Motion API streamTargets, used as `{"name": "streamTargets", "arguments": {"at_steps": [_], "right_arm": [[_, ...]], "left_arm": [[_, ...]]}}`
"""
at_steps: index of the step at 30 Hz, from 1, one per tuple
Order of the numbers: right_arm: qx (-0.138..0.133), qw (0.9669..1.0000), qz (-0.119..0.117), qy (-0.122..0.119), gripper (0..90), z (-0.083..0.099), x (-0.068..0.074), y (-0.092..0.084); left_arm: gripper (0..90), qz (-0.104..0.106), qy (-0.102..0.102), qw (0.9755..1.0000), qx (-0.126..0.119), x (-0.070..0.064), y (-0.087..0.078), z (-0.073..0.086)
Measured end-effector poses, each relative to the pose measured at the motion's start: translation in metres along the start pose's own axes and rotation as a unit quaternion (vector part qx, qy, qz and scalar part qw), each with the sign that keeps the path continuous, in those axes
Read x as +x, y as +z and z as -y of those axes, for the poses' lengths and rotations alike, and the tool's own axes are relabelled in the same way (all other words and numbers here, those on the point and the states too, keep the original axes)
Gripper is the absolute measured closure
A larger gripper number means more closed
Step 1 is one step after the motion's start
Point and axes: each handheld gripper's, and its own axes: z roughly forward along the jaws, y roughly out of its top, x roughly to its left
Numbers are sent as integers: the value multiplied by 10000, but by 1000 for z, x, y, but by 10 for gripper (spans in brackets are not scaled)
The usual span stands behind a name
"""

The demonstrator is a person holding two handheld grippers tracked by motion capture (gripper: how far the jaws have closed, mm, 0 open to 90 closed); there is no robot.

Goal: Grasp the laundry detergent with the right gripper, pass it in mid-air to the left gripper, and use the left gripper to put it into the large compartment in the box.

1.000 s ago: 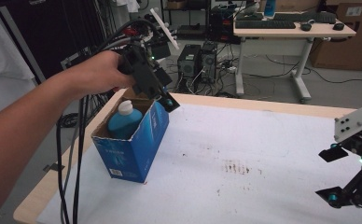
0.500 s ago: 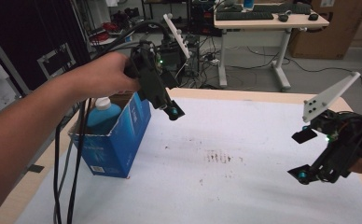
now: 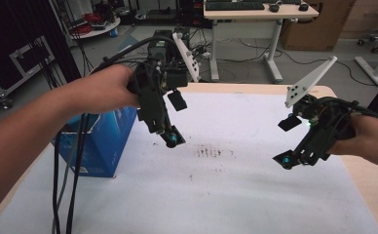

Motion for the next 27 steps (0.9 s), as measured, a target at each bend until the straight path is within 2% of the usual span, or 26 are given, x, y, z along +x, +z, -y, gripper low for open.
{"name": "streamTargets", "arguments": {"at_steps": [5,15,27], "right_arm": [[-1,10000,21,-11,8,-2,0,0],[61,10000,10,-54,8,-5,-2,5],[168,9998,-12,-66,8,-7,-5,13]], "left_arm": [[16,29,63,9999,99,-4,10,-4],[16,109,40,9998,164,-3,34,-1],[16,222,-2,9995,206,1,45,4]]}}
